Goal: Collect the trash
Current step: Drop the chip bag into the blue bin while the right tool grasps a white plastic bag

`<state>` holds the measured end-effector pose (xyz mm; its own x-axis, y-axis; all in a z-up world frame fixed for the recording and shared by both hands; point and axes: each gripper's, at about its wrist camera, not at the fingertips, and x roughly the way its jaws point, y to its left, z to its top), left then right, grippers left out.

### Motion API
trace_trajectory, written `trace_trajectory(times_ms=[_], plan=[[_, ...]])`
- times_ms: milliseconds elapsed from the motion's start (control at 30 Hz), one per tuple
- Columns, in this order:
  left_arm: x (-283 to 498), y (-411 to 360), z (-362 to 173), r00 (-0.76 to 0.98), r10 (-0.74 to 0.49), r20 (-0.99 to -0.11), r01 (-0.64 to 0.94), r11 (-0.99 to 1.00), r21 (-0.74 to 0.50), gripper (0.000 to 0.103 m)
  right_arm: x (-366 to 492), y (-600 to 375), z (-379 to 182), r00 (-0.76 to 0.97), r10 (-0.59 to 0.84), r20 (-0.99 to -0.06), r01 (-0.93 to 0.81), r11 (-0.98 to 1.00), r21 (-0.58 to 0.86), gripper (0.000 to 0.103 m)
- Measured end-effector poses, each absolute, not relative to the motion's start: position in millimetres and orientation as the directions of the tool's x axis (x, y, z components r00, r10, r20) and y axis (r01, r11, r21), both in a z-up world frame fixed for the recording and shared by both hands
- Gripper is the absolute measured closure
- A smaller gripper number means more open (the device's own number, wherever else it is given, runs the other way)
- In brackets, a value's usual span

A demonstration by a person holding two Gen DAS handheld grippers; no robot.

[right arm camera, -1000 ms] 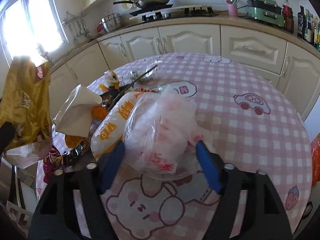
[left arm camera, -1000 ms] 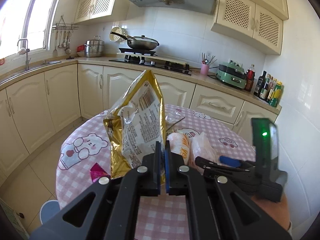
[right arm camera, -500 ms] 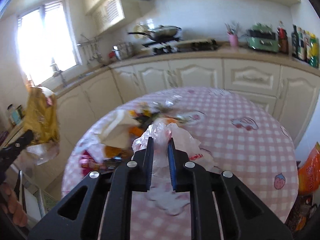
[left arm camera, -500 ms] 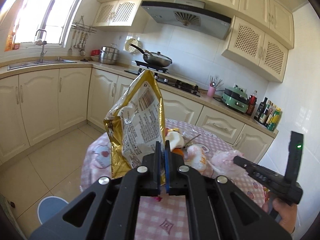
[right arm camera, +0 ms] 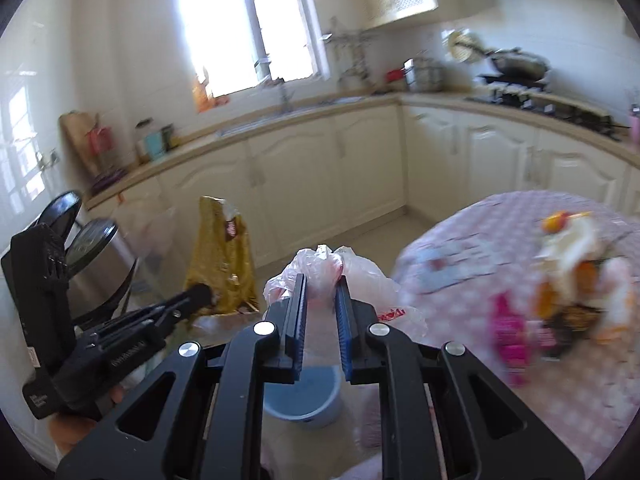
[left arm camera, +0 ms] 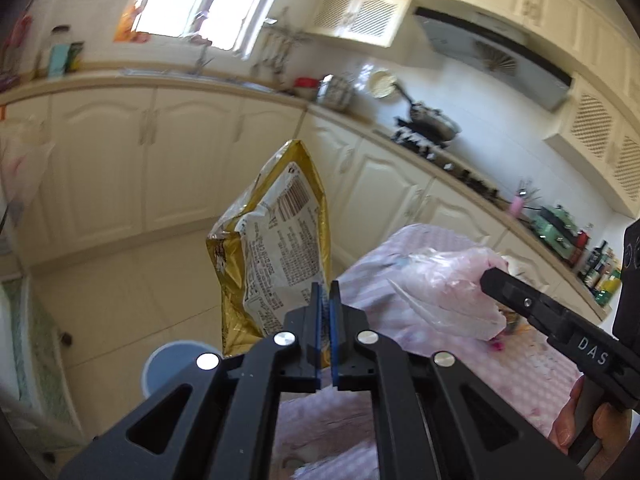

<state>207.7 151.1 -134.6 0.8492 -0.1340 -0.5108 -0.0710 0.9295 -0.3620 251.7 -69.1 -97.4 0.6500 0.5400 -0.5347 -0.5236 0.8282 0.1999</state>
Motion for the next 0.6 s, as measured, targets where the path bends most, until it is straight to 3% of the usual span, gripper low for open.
trace_trajectory(times_ms=[233, 433, 600], plan=[[242, 224, -220, 0.738, -0.106, -0.666, -0.213, 0.901, -0.379, 0.100, 294, 32, -185, 0.472, 0.558, -0.682, -0.562, 0.787, 0.255, 0.090], [283, 266, -287, 0.660, -0.108, -0.743, -0.294, 0.873, -0.388, 0.097, 328, 83, -249, 0.381, 0.511, -0.771, -0.547, 0.796, 0.258, 0.090], [301, 297, -340, 0.616, -0.111, -0.780, -0.360, 0.840, -0.405, 0.065, 343, 105, -284, 0.340, 0.473, -0.813, -0.535, 0.808, 0.247, 0.090]])
